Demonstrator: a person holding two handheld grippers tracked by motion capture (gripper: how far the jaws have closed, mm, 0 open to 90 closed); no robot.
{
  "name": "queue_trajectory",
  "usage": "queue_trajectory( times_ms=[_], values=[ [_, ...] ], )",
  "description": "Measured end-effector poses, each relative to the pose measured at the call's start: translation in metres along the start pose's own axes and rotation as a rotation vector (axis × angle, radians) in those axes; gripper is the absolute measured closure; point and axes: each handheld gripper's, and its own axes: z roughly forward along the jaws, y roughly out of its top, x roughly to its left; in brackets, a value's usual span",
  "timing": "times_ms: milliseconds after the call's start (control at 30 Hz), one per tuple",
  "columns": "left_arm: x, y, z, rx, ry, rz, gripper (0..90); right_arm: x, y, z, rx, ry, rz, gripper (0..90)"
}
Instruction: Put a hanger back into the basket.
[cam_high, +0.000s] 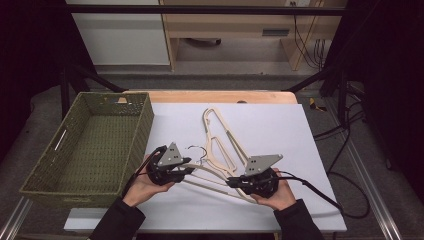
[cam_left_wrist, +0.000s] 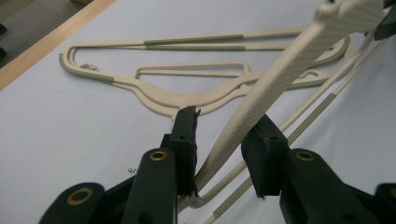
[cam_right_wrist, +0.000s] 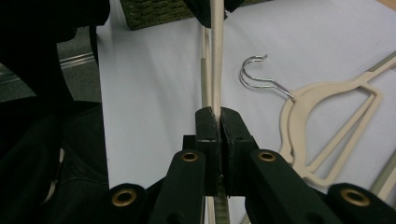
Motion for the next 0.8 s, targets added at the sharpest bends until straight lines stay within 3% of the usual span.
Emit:
queue_trajectory(
  times_ms=[233,367,800],
  values=[
    [-0.011,0.000,-0.002,0.047,-0.030,0.016,75.2,-0.004,-0.003,-0.003,0.005,-0.018,0.035,79.7],
    [-0.016,0.001,-0.003,0.069,-0.046,0.020,77.5,-0.005,-0.004,-0.002,0.018,-0.075,0.018,75.6],
    [-0.032,0.009,-0.009,0.012,-0.180,-0.041,84.4,-0.011,-0.009,-0.001,-0.031,-0.188,0.069,55.2]
  ],
)
